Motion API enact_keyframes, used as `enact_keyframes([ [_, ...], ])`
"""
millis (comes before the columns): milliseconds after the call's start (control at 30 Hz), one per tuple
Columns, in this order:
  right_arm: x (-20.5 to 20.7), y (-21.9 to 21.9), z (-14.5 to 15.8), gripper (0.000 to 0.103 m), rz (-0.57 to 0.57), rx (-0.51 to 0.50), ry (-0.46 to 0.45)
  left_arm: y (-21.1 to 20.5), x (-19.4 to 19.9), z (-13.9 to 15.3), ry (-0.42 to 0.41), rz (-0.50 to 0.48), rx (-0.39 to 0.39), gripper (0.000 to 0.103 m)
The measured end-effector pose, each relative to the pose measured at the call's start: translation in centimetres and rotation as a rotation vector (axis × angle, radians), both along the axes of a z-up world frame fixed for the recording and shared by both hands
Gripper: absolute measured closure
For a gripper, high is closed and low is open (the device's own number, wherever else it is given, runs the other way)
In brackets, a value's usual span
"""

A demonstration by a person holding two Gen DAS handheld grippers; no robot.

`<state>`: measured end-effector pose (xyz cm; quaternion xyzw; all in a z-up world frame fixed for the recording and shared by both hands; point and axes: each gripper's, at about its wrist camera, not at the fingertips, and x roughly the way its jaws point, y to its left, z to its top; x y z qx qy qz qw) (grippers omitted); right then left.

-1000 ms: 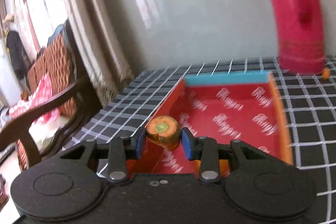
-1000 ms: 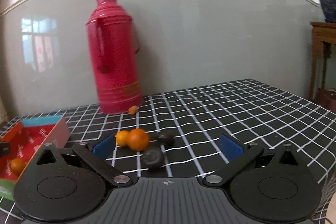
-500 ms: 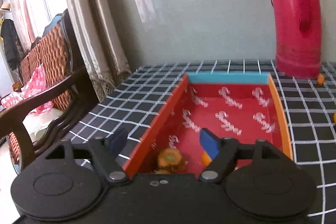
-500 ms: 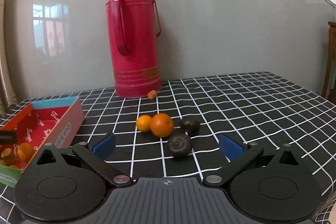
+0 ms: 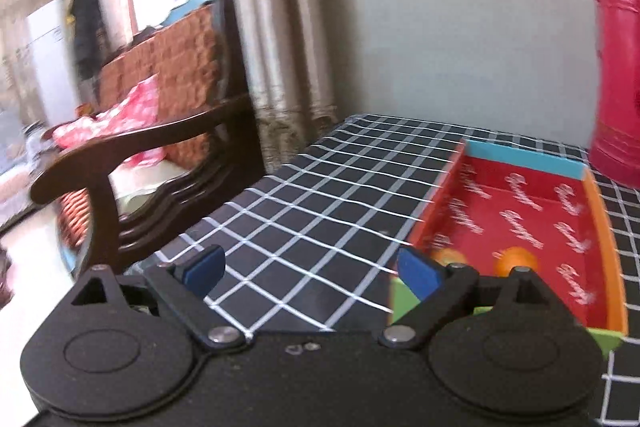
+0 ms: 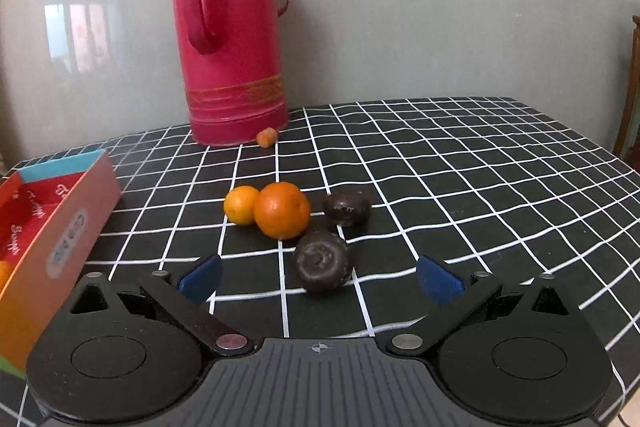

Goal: Organize fruits
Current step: 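Grasp a dark brown round fruit with the right gripper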

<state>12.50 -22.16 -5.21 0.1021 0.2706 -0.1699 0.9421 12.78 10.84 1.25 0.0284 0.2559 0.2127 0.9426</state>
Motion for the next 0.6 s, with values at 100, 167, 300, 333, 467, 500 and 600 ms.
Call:
enact_keyframes([
  [100,0.8,0.0,-0.2,0.011,0.010,-0.008,0.016,1.1,0.1,0.0,-0.003,0.034,-0.009,0.014],
  [167,1.5,0.1,-0.3,0.034,0.020,-0.027,0.040,1.5,0.2,-0.2,0.011,0.044,-0.007,0.014],
  [300,2.3,-0.2,-1.3,0.043,0.017,-0.003,0.081,2.6,0.0,-0.1,0.004,0.067,-0.019,0.014],
  [333,2.4,-0.2,-1.5,0.045,0.018,0.001,0.090,2.9,0.0,0.0,-0.002,0.081,-0.021,0.013],
  [467,2.3,-0.1,-1.4,0.064,0.022,-0.006,0.081,3.6,-0.1,0.0,0.002,0.107,-0.036,0.013],
  [500,2.3,0.0,-1.5,0.065,0.026,-0.007,0.080,3.8,0.0,-0.1,0.007,0.109,-0.041,0.013],
  [600,1.9,-0.1,-1.4,0.065,0.034,0.030,0.055,4.2,0.2,-0.2,0.027,0.120,-0.060,0.012],
])
